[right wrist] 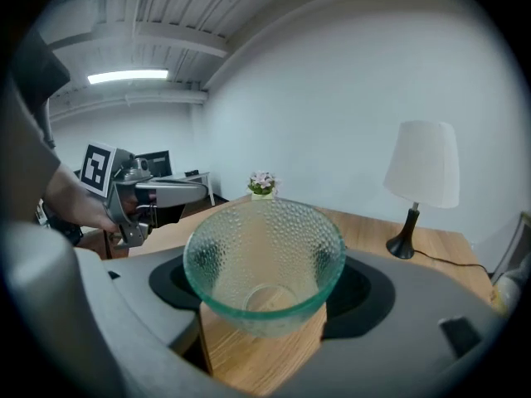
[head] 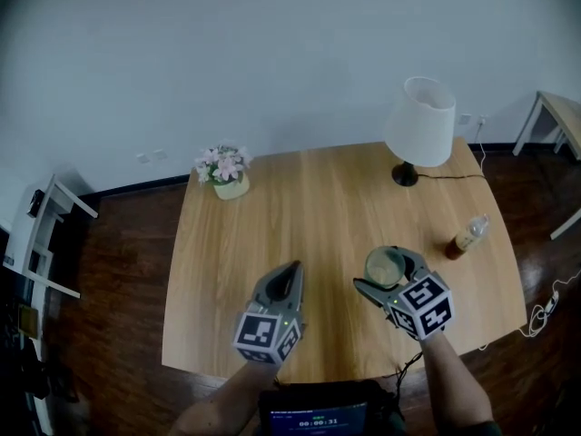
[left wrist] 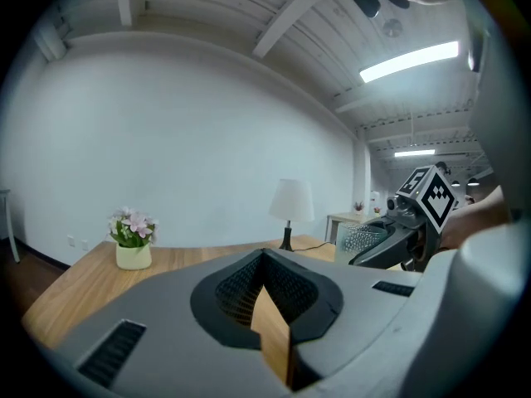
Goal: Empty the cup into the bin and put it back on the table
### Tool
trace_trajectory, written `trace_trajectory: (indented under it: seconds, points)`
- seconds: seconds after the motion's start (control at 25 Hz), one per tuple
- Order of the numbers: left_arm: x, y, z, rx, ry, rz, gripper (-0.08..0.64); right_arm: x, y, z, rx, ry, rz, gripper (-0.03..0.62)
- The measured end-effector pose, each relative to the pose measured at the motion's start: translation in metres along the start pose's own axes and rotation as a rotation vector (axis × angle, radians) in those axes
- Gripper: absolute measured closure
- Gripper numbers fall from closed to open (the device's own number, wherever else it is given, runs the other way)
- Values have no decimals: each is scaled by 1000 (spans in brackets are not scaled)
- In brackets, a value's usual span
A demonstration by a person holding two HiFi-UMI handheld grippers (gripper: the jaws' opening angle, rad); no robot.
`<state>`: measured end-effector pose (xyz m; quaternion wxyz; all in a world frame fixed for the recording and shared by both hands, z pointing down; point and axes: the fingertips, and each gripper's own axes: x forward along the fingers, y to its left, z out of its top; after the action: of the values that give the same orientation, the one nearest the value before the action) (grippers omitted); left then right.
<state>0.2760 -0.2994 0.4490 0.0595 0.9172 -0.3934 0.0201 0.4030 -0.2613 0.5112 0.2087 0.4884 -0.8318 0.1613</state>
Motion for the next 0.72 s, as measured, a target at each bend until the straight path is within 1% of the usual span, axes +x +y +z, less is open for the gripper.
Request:
trace_trajectory:
  seconds: [0.16, 0.36, 0.52, 0.72]
  points:
    - [14, -4, -35, -29, 83, -19, 568, 23, -12, -25, -8, 55, -8, 196]
    - [34, 3, -72, -82, 151, -7, 568, 44, -27, -55, 51, 101, -33, 195]
    - [53, 5, -104, -79, 216, -19, 568, 63, -34, -71, 83, 119, -56, 195]
    - [69, 8, -142, -80, 294, -21, 568, 89, -35, -85, 113, 126, -54, 195]
